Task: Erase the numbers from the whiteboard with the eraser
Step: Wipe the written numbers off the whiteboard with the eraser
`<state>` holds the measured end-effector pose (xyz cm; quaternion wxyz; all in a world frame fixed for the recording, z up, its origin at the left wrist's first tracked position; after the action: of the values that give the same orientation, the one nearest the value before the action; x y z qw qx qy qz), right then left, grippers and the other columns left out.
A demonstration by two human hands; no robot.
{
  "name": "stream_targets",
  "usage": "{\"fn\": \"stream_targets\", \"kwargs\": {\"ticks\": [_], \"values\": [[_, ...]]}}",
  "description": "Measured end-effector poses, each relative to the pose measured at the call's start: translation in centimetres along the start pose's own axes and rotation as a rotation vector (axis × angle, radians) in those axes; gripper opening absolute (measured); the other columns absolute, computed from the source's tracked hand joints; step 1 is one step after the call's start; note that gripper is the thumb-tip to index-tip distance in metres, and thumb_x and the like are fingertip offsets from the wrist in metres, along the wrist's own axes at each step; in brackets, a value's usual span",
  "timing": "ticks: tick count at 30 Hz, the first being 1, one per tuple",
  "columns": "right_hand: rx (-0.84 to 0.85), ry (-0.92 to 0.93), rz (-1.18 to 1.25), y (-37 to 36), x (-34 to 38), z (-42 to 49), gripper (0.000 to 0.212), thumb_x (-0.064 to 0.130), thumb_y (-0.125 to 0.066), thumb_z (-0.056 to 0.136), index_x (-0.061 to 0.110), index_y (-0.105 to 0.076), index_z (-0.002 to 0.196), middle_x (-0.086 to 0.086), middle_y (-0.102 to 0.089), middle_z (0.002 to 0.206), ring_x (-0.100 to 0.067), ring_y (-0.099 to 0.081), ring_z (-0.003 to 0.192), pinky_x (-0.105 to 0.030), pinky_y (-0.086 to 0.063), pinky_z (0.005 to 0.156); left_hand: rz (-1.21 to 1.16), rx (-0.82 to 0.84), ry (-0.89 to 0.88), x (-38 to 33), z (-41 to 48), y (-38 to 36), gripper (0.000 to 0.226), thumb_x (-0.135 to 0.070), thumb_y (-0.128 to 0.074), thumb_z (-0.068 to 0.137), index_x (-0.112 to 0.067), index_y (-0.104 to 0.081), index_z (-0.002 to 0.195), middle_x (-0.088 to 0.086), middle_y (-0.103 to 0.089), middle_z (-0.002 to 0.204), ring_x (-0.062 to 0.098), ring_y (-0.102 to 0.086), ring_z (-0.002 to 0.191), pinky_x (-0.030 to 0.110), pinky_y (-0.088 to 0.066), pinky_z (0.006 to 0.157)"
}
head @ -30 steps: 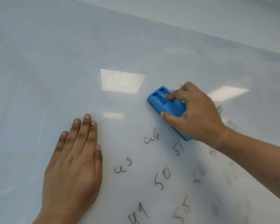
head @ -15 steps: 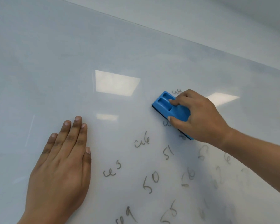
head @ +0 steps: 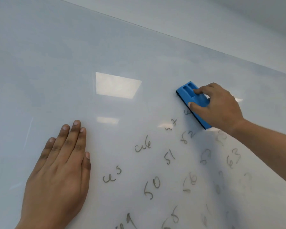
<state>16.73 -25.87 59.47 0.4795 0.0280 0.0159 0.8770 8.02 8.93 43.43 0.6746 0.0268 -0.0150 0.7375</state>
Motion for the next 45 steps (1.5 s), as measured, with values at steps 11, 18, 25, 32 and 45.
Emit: {"fn": "stream_targets", "kwargs": {"ticks": [11, 18, 25, 32, 45], "values": [[-0.07, 0.006, 0.019, -0.7, -0.5, 0.8, 0.041, 0.046, -0.067, 0.081, 0.027, -0.063, 0.116, 0.009, -0.051, 0.107, -0.02, -0.056, 0.098, -0.033, -0.045, 0.08, 0.012, -0.052, -0.005, -0.1, 0.1, -0.3, 0.06, -0.033, -0.022, 0.103, -0.001, -0.037, 0.152, 0.009, -0.03, 0.163, 0.023, -0.024, 0.151, 0.046, -0.02, 0.121], [-0.051, 0.225, -0.032, -1.0, 2.4, 0.4, 0.042, 0.036, -0.067, 0.084, 0.028, -0.062, 0.125, 0.007, -0.058, 0.131, -0.025, -0.054, 0.11, -0.041, -0.037, 0.096, 0.024, -0.009, 0.015, -0.4, 0.1, 0.1, 0.059, -0.031, -0.024, 0.103, -0.004, -0.032, 0.155, 0.005, -0.024, 0.165, 0.019, -0.018, 0.153, 0.033, -0.006, 0.126], [0.178, 0.527, 0.083, -1.6, 11.0, -9.4, 0.046, 0.051, -0.066, 0.075, 0.024, -0.069, 0.113, 0.001, -0.058, 0.104, -0.022, -0.055, 0.084, -0.042, -0.045, 0.079, 0.068, -0.01, 0.04, -0.9, 0.2, 0.5, 0.056, -0.027, -0.028, 0.105, -0.006, -0.028, 0.157, 0.007, -0.022, 0.166, 0.022, -0.017, 0.154, 0.035, -0.008, 0.126], [0.186, 0.418, 0.204, -2.7, 12.7, -15.7, 0.037, 0.043, -0.069, 0.071, 0.018, -0.068, 0.098, 0.002, -0.047, 0.086, -0.017, -0.044, 0.066, -0.028, -0.04, 0.058, 0.065, -0.02, 0.037, -0.7, -0.3, 0.4, 0.055, -0.027, -0.029, 0.106, -0.006, -0.028, 0.157, 0.008, -0.023, 0.166, 0.023, -0.018, 0.154, 0.037, -0.011, 0.126], [0.16, 0.534, 0.243, -3.8, 15.8, -17.5, 0.039, 0.04, -0.071, 0.074, 0.015, -0.07, 0.105, -0.004, -0.057, 0.093, -0.022, -0.051, 0.072, -0.036, -0.046, 0.061, 0.068, -0.021, 0.033, -0.5, -0.2, 0.4, 0.055, -0.027, -0.028, 0.107, -0.008, -0.026, 0.158, 0.007, -0.021, 0.167, 0.021, -0.015, 0.155, 0.033, -0.006, 0.125]]}}
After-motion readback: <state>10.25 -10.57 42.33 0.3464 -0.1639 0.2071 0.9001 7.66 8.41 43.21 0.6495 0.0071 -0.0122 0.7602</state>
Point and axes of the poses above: each hand's wrist, its own z-axis towards the middle knuckle, its own y-axis out of the back of the hand, x = y × z, the point moved 2 cm from there along z, towards the middle knuckle
